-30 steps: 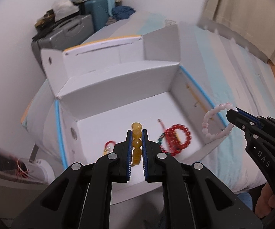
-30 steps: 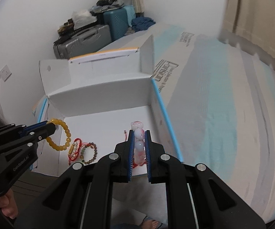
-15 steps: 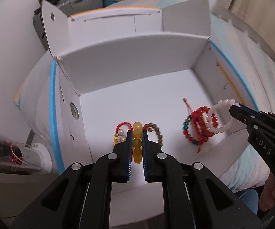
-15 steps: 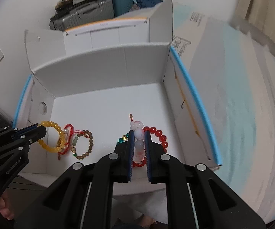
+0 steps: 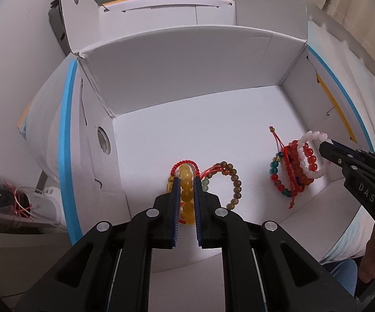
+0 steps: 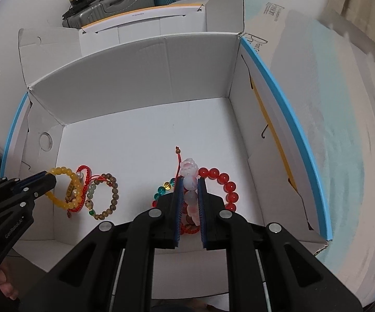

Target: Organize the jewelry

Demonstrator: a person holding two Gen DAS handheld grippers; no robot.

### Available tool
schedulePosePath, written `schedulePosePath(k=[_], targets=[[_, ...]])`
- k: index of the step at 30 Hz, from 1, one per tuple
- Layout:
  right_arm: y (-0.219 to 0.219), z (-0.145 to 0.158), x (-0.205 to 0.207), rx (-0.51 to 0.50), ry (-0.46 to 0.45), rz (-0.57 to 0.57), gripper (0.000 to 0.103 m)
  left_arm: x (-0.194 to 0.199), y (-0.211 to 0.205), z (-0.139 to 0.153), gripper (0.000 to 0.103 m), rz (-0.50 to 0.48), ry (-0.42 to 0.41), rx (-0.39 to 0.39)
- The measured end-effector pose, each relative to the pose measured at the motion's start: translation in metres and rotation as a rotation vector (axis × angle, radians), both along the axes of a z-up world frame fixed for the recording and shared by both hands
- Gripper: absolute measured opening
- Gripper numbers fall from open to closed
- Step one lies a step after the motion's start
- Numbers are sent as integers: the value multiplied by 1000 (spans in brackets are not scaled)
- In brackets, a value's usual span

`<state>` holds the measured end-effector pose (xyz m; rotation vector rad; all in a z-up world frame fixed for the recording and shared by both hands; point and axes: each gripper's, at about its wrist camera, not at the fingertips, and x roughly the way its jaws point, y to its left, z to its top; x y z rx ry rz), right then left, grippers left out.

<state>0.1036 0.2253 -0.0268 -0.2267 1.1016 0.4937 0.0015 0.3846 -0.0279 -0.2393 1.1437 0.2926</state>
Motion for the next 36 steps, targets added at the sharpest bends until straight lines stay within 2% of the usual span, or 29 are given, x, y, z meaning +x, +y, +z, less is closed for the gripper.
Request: schedulePosePath(k=[4, 5, 7, 9, 10, 14, 15, 19, 21, 25, 36], targets=[[-4, 4, -2, 12, -7, 0, 13, -3, -3, 8, 13, 2, -21, 36], [-6, 6, -2, 16, -9, 1, 13, -4, -4, 11, 20, 3, -30, 44], [-9, 11, -5, 26, -25, 1, 24, -8, -5, 17, 31, 13, -51, 56], [-13, 19, -9, 50, -40, 6, 41, -14, -6, 23, 45, 28, -73, 63], [-16, 23, -11, 62, -52, 10, 43, -19, -6, 26, 47, 34, -87, 66], [-27, 43, -25, 101, -108, 9, 63, -38, -12, 40, 62, 60, -138, 105], [-30, 48, -29, 109, -122, 12, 67, -44, -13, 44, 68, 66, -151, 112], [-41, 63, -45, 131, -173, 23, 74, -64, -20, 55, 82, 101, -210, 121], [-45, 68, -52, 144, -191, 20, 82, -68, -26, 57, 89, 92, -211, 151], [-52, 78, -67, 159, -229, 26, 89, -82, -38, 63, 97, 91, -237, 178], [-67, 72, -93, 138, -252, 38, 96, -113, -55, 62, 97, 152, -257, 180]])
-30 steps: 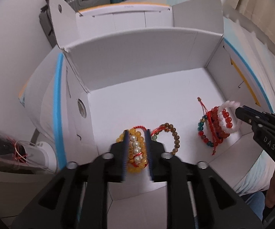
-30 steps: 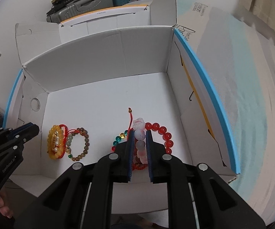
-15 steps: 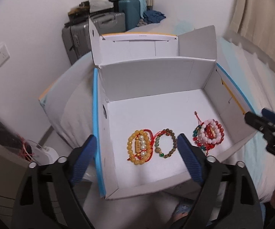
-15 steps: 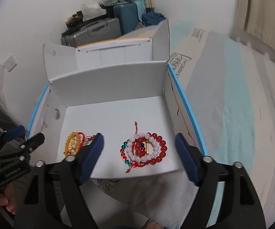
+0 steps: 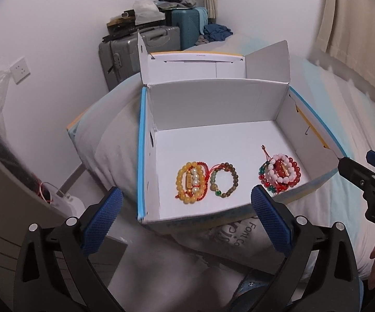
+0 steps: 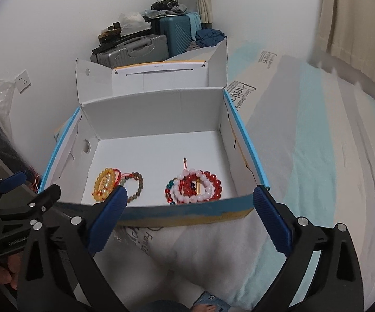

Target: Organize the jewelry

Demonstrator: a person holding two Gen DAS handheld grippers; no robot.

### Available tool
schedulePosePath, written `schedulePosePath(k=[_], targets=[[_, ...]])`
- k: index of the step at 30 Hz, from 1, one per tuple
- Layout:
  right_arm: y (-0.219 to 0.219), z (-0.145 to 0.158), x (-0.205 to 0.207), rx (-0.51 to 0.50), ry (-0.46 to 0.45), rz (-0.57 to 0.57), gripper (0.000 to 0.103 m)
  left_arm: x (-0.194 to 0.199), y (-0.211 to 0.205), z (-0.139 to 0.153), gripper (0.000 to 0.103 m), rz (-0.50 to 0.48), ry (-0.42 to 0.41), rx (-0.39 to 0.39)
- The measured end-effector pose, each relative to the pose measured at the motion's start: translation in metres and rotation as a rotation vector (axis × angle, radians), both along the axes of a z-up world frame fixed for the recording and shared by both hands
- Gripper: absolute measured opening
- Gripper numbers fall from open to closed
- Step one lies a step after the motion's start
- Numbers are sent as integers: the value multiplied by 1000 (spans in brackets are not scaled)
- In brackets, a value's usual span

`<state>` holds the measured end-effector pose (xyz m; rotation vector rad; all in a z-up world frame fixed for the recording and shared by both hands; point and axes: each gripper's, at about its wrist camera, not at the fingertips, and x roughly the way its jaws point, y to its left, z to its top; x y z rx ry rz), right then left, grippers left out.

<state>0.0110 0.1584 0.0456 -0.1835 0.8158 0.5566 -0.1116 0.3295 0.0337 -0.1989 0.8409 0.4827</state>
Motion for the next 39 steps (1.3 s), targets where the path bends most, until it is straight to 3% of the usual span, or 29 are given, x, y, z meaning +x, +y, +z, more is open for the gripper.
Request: schedulePosePath(k=[35, 39], targets=[[-18, -13, -19, -9, 1, -17, 96, -16, -10, -17, 97, 43, -20, -72], [-19, -13, -18, -8, 1, -18, 96, -16, -14, -13, 97, 39, -29, -33]])
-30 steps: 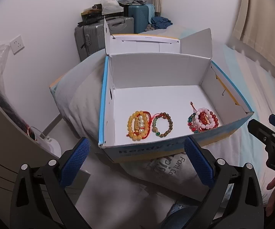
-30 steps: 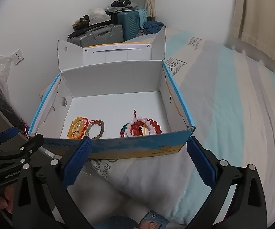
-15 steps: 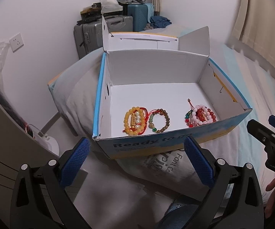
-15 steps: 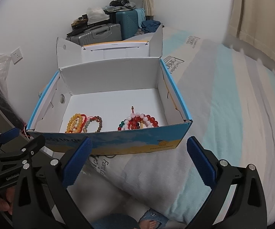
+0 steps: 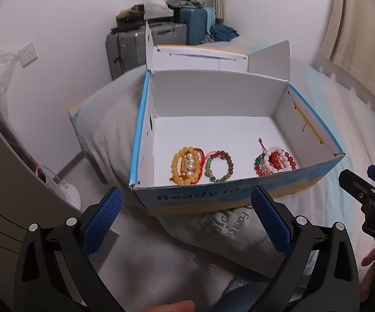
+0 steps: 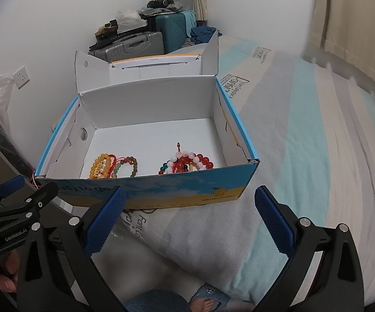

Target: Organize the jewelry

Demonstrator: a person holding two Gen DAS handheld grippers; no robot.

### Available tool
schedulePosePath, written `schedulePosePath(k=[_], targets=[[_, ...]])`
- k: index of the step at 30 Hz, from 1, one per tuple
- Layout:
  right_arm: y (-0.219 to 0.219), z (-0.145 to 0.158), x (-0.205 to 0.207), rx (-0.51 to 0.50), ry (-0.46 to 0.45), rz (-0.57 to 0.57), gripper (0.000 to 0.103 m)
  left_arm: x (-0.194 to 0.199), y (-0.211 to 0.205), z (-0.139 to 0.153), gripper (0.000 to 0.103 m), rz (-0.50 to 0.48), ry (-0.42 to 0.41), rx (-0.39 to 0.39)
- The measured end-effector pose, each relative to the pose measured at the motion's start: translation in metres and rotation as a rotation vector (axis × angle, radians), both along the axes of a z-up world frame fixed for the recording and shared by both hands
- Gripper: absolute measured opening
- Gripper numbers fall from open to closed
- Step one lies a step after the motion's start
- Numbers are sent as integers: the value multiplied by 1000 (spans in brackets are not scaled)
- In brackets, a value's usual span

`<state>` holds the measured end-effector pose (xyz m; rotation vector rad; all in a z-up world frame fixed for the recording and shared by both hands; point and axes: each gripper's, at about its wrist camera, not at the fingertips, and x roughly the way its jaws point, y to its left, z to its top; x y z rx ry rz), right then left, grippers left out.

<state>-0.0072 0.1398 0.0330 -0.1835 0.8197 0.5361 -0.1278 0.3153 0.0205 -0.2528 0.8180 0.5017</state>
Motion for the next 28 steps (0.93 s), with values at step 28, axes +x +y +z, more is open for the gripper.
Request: schedulePosePath(k=[28], targets=[[0, 3, -1, -3, -4, 2, 96, 0, -2, 6, 97, 14, 8, 15]])
